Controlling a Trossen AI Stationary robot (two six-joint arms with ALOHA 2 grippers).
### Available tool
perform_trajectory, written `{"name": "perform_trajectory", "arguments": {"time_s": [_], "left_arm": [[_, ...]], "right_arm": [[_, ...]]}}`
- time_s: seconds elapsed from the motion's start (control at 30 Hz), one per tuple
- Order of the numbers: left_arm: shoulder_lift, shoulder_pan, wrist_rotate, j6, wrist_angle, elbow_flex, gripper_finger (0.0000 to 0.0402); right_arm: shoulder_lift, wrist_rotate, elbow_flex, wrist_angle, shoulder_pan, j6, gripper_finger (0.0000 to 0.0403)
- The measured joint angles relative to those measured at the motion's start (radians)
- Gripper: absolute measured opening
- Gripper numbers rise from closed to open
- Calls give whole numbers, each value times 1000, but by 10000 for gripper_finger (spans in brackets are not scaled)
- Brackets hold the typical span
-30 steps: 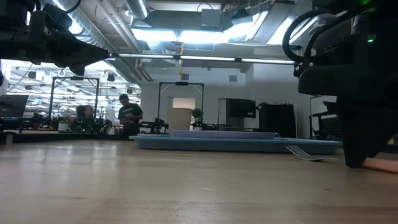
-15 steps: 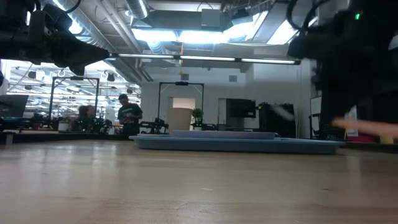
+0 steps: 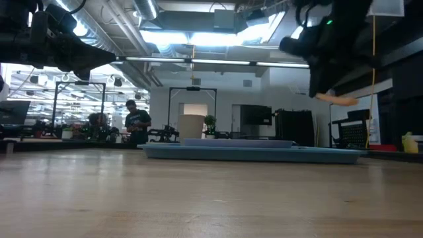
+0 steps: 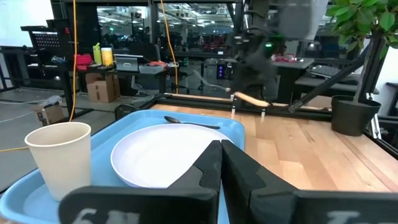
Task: Pick and place plate/cup/fork/spoon on tray
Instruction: Put the brown fork on the blue tray to the left of the black spoon
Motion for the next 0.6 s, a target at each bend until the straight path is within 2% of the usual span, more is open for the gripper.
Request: {"name": "perform_trajectory", "arguments": {"time_s": [0.17,0.33,0.6], "left_arm": [[0,0,0,0,0,0,9],[0,0,0,0,0,0,20],[0,0,0,0,0,0,30]], "right_arm": [[44,-84,0,55,-187,-158,40],[105,-137,0,155,-318,-290,40],[201,-211,2,256,-456,-346,40]]}}
